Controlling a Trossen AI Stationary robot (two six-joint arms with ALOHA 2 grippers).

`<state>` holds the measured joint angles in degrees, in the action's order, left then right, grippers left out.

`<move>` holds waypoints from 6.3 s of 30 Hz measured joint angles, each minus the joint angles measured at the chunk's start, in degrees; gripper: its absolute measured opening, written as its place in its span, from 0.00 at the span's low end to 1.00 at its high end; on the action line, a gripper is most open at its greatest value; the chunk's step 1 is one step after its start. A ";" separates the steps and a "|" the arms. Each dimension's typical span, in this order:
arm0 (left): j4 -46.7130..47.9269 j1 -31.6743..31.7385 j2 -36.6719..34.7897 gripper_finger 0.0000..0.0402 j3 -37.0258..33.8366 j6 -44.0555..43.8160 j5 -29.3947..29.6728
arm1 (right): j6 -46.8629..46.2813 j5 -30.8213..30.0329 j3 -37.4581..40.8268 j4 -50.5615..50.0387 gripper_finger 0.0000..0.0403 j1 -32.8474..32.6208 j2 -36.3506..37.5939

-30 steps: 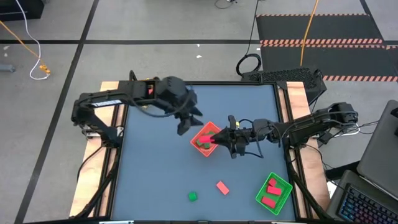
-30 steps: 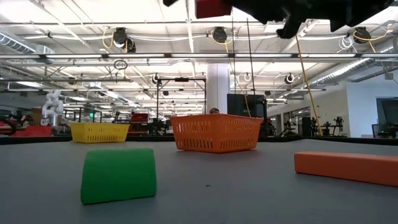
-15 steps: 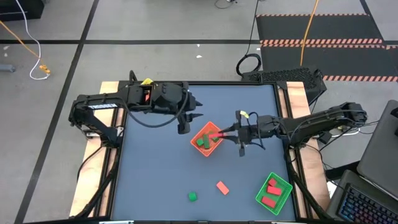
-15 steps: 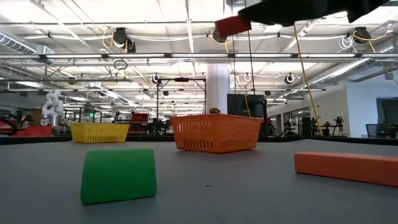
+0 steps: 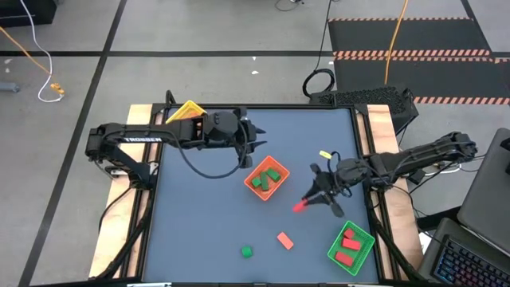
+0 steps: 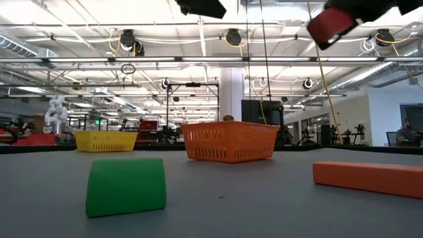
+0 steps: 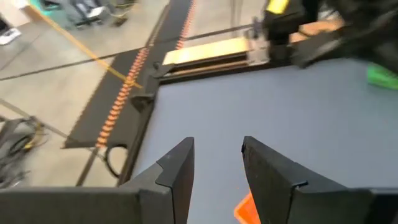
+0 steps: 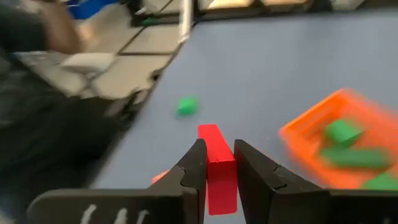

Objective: Sort & place blocks by color
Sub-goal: Put the red block into the green bin, then put the orange block into the yellow bin

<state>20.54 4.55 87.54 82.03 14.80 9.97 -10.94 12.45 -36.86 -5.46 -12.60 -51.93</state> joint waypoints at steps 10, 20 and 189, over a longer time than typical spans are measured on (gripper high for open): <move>-2.05 0.64 0.01 0.34 -3.26 -0.26 3.72 | -32.94 11.82 -0.02 -15.43 0.13 -6.89 0.80; -2.25 0.69 0.03 0.33 -7.55 -0.34 4.56 | -51.18 12.90 0.00 -19.50 0.13 -16.66 -0.87; -8.86 -6.87 -26.85 0.33 -32.30 -17.98 -3.95 | -49.63 -14.80 -37.62 -34.36 0.29 -17.16 -60.31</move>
<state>11.67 -2.33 60.69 49.74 -3.18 6.02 -60.57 -2.36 -74.48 -39.83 -29.76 -112.24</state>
